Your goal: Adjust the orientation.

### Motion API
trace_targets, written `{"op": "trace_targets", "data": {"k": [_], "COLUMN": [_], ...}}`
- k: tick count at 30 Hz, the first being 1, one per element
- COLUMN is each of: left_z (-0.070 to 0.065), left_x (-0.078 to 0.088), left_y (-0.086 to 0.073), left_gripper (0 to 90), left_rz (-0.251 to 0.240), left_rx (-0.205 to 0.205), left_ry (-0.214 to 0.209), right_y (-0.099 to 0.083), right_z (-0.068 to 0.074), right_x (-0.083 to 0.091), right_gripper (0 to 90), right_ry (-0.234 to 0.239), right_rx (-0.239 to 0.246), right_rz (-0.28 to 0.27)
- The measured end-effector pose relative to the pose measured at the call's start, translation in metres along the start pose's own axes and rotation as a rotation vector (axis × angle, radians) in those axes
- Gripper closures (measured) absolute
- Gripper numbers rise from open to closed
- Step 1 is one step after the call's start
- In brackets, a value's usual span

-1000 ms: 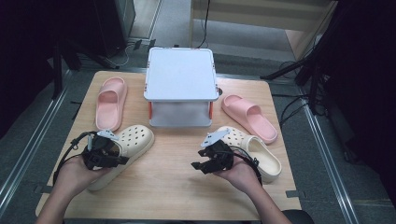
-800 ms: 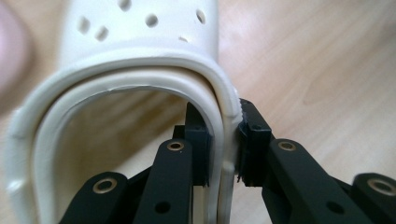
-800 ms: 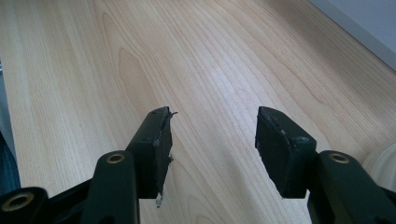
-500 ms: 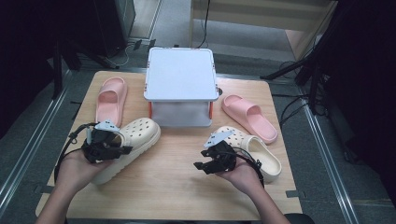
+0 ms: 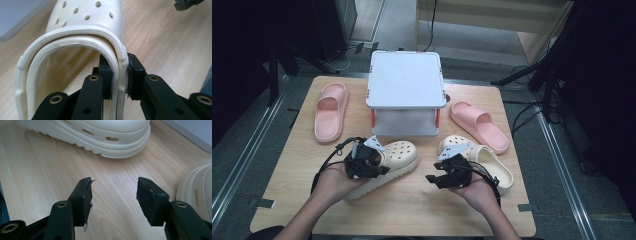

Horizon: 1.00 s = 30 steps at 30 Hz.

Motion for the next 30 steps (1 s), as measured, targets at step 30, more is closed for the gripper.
{"op": "trace_targets", "data": {"k": [30], "left_z": [0.012], "left_x": [0.048], "left_y": [-0.026], "left_gripper": [79.9], "left_rz": [-0.034], "left_rx": [0.002], "left_ry": [-0.029], "right_y": [0.014], "right_z": [0.011], "right_x": [-0.014], "right_gripper": [67.9], "right_ry": [0.038], "right_rx": [-0.013], "right_rz": [-0.076]}}
Point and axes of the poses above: each handheld gripper's, and its own axes: x roughly backward along the jaws, y roughly out of its top, z roughly to its left, the point moved 1 cm from there along -x, roughly forward along the jaws, and after that the axes turned 4 degrees about -y, right-handed, at the moved point
